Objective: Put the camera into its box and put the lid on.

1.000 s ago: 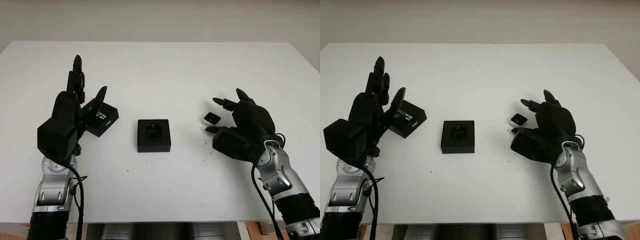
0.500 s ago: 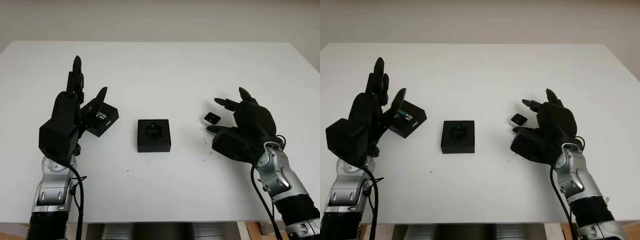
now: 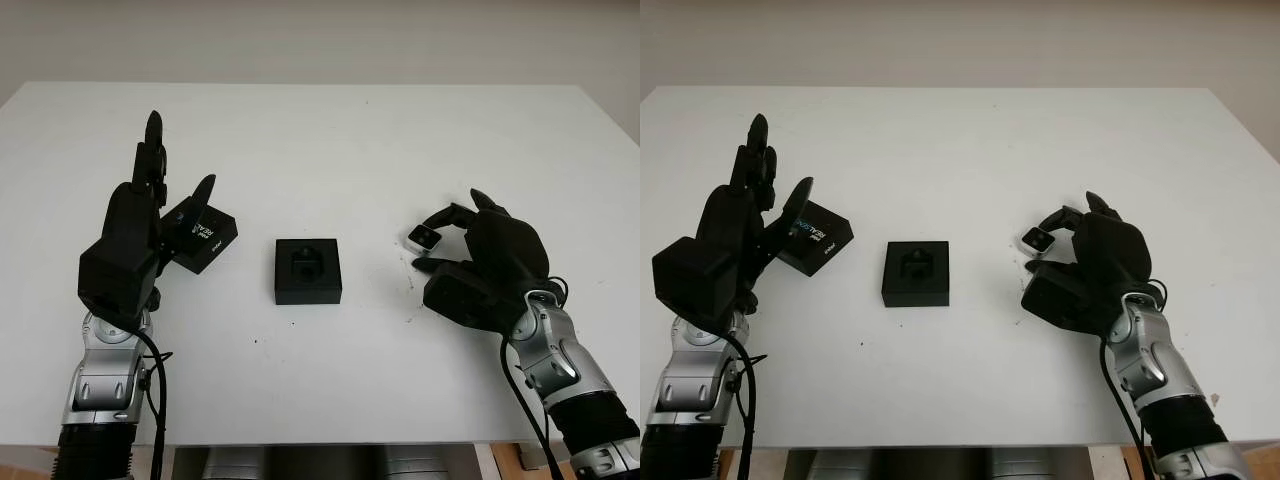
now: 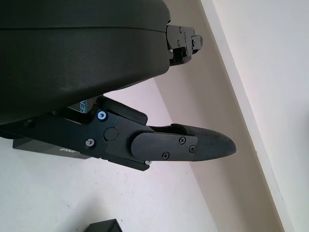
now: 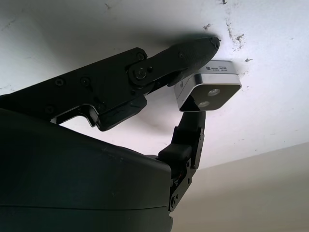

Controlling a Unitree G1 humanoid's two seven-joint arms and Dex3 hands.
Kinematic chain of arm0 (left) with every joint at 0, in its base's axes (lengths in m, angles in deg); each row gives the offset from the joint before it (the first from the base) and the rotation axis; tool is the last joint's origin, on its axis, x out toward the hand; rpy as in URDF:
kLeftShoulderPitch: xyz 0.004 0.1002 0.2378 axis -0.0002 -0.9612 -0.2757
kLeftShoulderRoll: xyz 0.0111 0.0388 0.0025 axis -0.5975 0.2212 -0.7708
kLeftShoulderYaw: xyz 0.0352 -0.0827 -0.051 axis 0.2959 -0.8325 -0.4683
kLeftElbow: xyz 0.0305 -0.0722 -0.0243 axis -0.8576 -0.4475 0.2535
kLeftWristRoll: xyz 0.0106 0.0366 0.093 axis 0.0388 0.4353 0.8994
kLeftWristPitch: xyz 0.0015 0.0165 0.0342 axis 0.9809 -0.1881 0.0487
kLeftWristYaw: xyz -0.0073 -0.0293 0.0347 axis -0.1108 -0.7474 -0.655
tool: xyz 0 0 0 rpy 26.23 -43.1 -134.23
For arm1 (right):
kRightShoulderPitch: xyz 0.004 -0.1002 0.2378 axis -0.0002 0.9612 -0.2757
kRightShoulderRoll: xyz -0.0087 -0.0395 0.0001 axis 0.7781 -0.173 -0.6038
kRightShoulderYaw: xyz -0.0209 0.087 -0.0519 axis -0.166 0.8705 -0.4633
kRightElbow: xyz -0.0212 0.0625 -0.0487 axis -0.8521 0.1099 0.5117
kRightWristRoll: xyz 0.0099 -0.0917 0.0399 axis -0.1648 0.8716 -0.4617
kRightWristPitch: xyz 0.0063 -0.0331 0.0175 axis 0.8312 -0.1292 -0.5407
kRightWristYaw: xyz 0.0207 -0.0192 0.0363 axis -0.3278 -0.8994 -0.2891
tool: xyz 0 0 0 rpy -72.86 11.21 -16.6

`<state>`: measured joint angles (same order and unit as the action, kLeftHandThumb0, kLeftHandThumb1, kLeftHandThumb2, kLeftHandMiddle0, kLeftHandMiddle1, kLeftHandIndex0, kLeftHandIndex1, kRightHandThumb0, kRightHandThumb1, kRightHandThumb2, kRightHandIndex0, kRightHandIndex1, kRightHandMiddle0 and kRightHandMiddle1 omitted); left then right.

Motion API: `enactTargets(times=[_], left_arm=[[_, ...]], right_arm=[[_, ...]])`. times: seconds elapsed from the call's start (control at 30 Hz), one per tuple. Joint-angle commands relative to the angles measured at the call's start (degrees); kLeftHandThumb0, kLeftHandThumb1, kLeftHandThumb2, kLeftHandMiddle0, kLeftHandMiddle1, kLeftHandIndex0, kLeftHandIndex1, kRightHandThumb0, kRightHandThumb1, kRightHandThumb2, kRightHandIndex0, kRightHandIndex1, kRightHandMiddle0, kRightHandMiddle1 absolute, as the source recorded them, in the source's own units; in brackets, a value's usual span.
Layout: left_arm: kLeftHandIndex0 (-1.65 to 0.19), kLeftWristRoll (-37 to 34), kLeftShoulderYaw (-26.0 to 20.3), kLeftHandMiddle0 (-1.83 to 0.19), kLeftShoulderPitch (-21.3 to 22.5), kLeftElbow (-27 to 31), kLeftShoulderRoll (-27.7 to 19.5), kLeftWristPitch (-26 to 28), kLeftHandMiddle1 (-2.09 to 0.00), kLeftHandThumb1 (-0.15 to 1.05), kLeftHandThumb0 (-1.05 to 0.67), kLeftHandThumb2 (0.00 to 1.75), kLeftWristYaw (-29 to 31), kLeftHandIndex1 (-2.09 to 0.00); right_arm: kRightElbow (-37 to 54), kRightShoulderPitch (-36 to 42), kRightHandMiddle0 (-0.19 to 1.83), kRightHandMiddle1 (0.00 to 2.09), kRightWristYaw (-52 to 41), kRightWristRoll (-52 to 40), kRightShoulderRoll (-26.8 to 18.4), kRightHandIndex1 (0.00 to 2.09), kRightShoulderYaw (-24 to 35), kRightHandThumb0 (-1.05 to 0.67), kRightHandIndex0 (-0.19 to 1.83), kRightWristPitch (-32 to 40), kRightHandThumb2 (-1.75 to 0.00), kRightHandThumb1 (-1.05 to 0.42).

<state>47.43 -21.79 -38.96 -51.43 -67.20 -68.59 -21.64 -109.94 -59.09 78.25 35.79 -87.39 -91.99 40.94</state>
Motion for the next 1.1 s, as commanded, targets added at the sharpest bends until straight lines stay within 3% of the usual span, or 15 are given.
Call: enactTargets(times=[0.0,0.43,0.8,1.07], left_arm=[[0.06,0.1,0.1,0.03,0.6,0.1,-0.6,-0.8,-0.05,1.05,-0.72,0.34,0.1,-0.06],[0.06,0.1,-0.1,0.02,0.1,0.2,-0.7,-1.2,-0.05,1.05,-0.73,0.33,0.2,-0.06],[0.06,0.8,0.1,0.03,0.0,-0.1,-0.7,-1.1,-0.05,1.05,-0.73,0.34,0.0,-0.05],[0.06,0.5,0.0,0.03,0.0,0.2,-0.5,-0.6,-0.05,1.05,-0.72,0.34,0.0,-0.05]], right_arm=[[0.3,0.6,0.49,0.89,0.9,0.3,-0.4,0.08,0.0,-0.66,0.26,-0.4,-0.05,-0.89],[-1.2,0.2,0.58,1.16,4.0,1.5,0.1,0.08,-0.7,-0.5,0.4,-1.2,-0.06,-0.92],[-4.2,-0.6,0.53,1.15,8.1,1.0,0.9,0.08,-1.2,-0.38,0.44,-3.8,-0.07,-1.03],[-6.9,-1.6,0.43,1.31,9.2,-2.5,2.3,0.06,0.1,-0.35,0.44,-7.2,-0.07,-1.04]])
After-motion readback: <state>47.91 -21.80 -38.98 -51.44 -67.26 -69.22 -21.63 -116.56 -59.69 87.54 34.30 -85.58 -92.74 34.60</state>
